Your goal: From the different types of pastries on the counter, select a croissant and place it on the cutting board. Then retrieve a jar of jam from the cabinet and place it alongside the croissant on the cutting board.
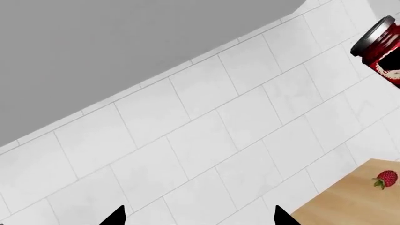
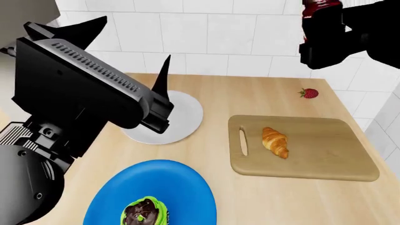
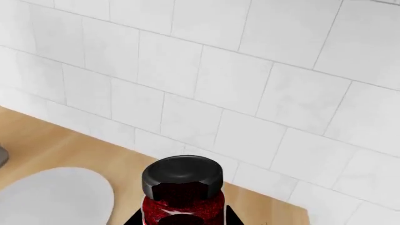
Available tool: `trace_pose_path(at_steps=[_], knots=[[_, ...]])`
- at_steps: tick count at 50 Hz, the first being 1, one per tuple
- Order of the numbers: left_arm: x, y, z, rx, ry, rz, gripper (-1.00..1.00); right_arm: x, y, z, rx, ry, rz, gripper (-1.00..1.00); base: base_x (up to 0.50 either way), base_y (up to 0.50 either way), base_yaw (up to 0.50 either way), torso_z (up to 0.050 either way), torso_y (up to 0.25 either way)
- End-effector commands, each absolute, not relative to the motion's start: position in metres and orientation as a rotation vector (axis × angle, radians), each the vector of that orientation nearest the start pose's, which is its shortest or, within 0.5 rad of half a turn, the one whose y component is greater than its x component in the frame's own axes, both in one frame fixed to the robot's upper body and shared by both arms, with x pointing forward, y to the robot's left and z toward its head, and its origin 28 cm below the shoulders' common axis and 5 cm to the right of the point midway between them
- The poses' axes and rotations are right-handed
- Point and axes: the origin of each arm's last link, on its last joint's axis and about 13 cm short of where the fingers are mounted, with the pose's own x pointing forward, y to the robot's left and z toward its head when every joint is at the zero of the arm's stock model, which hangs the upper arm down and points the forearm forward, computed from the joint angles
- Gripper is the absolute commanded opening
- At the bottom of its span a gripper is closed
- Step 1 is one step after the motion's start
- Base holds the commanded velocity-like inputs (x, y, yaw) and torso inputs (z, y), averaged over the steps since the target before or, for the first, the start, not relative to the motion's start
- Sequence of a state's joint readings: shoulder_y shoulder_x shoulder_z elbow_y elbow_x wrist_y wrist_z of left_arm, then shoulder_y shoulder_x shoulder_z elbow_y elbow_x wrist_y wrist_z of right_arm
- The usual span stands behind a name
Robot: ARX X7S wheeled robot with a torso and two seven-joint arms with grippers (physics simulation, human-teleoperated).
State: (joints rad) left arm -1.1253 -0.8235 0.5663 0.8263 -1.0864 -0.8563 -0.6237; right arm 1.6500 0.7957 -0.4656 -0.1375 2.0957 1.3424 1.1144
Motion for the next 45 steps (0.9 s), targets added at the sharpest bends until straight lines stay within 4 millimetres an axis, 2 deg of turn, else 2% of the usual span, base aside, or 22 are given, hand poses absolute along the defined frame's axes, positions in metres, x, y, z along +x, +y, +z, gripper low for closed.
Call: trace_pose_path(at_steps=[1, 11, 27, 45], knots=[[0.208, 0.218, 0.286, 0.429, -0.414, -0.328, 1.00, 0.219, -0.158, 0.378, -0.215, 0.121, 0.111, -1.00, 0.00, 0.00, 0.00, 0.000, 0.000], [0.208, 0.218, 0.285, 0.427, -0.412, -0.326, 1.00, 0.221, -0.164, 0.358, -0.225, 0.152, 0.060, -1.00, 0.00, 0.00, 0.00, 0.001, 0.000], [0.209, 0.219, 0.282, 0.420, -0.408, -0.325, 1.00, 0.197, -0.174, 0.329, -0.115, 0.047, 0.002, -1.00, 0.00, 0.00, 0.00, 0.000, 0.001], [0.209, 0.218, 0.281, 0.420, -0.407, -0.326, 1.00, 0.199, -0.175, 0.298, -0.067, 0.096, 0.041, -1.00, 0.00, 0.00, 0.00, 0.001, 0.001]])
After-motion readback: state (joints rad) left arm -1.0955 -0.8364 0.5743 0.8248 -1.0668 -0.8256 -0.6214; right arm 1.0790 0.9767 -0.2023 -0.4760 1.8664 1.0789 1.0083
